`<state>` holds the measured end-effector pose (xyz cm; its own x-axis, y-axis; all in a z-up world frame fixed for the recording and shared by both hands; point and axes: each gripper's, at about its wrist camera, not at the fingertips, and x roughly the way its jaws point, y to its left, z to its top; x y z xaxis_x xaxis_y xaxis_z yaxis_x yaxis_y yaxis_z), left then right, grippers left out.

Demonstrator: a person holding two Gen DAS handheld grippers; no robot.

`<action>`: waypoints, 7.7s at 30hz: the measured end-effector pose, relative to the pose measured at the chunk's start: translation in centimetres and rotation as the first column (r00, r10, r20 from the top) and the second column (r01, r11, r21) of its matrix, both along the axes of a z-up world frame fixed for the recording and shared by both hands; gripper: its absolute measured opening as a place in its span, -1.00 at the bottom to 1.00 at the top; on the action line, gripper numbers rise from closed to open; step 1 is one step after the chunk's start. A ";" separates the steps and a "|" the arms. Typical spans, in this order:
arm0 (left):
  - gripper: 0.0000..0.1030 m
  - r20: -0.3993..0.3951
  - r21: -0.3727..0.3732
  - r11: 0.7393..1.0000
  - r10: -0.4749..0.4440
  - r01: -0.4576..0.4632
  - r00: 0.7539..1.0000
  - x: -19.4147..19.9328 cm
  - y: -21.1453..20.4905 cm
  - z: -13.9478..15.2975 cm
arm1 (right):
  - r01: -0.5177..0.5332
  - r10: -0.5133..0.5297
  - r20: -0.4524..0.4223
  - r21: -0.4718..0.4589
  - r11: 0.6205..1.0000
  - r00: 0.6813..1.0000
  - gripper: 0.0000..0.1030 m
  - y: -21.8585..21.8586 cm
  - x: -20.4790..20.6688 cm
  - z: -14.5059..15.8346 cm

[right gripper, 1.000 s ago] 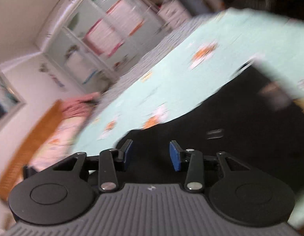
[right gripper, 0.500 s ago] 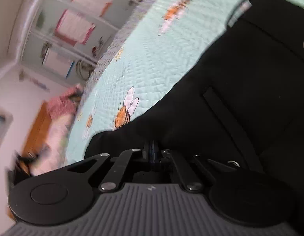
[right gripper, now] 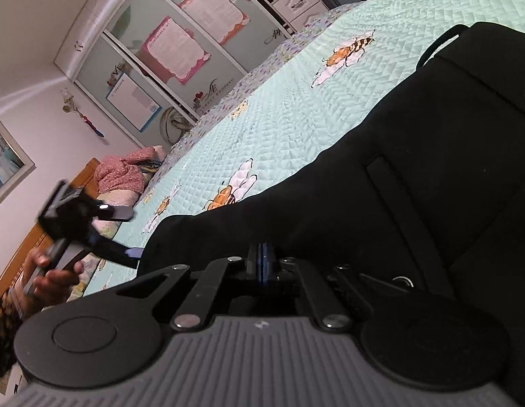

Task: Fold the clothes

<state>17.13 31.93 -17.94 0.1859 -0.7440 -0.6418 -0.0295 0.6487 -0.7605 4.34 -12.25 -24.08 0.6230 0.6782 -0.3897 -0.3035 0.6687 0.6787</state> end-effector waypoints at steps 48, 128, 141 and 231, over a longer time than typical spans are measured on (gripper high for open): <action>-0.68 0.012 -0.192 0.969 0.161 -0.155 0.987 -0.3 -1.8 -6.2 | 0.068 -0.053 -0.099 0.151 0.986 0.994 -1.00 -7.8 8.1 -0.6; -0.46 0.120 -0.062 0.957 0.289 -0.284 0.950 -2.8 -3.6 -3.2 | -0.022 0.034 -0.237 0.054 0.998 0.971 -0.57 -19.9 2.0 4.1; -0.05 0.227 -0.134 0.900 0.434 -0.414 0.872 -10.1 -0.2 1.9 | 0.222 -0.202 -0.252 0.053 0.974 0.946 -0.24 -21.9 -6.9 4.4; -0.02 0.310 0.060 0.837 0.503 -0.544 0.807 -33.4 6.0 -0.8 | 0.160 -0.094 -0.341 0.173 0.972 0.935 -1.00 -6.8 -9.3 -0.2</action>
<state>-16.30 37.90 -18.77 0.7021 -0.3899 -0.5959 -0.2028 0.6927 -0.6922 -4.95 -19.01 -24.27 0.5688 0.6850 -0.4553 0.0372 0.5316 0.8462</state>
